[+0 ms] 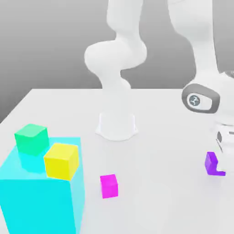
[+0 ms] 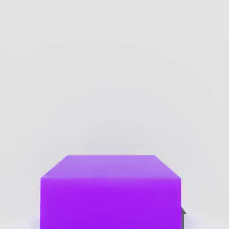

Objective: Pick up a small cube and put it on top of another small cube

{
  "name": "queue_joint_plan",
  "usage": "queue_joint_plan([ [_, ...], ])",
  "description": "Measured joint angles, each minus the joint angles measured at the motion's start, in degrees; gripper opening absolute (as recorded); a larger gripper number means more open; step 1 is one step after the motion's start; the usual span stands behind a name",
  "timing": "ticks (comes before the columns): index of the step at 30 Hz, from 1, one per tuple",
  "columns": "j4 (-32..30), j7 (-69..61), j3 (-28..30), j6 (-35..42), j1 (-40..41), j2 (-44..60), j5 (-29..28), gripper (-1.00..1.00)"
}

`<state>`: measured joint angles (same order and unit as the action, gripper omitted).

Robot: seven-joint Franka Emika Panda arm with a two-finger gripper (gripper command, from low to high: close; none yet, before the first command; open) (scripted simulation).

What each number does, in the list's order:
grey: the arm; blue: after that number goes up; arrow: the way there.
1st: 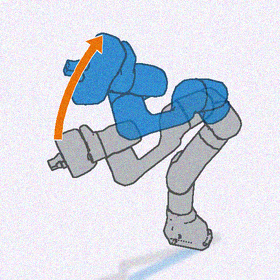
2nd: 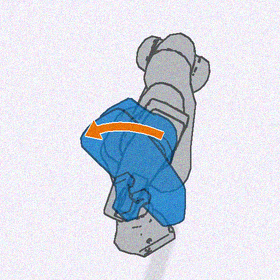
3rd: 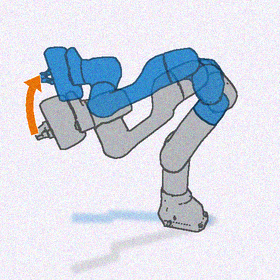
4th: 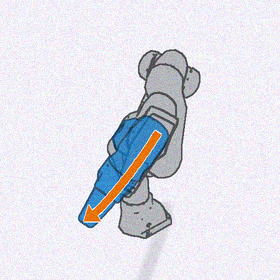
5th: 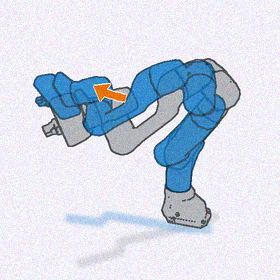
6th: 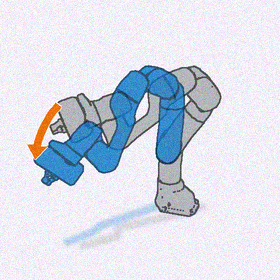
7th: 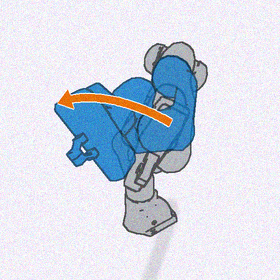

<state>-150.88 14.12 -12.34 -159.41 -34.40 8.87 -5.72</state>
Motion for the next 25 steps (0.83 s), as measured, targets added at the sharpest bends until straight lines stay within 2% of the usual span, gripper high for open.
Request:
queue_joint_plan([
  [5, 7.26, 0.26, 6.46, 11.96, 9.84, -5.01, 2.90, -1.00],
  [17, 27.24, 5.28, 19.83, 41.79, 36.54, -14.95, 4.77, -1.00],
  [19, 26.98, 5.53, 20.66, 41.24, 37.90, -14.61, 5.06, -1.00],
  [21, 24.59, 5.41, 20.81, 37.40, 38.10, -13.14, 5.34, -1.00],
  [22, 23.70, 5.35, 20.83, 35.98, 38.13, -12.61, 5.43, 1.00],
  [25, 23.70, 5.35, 20.83, 35.98, 38.13, -12.61, 5.43, 1.00],
])
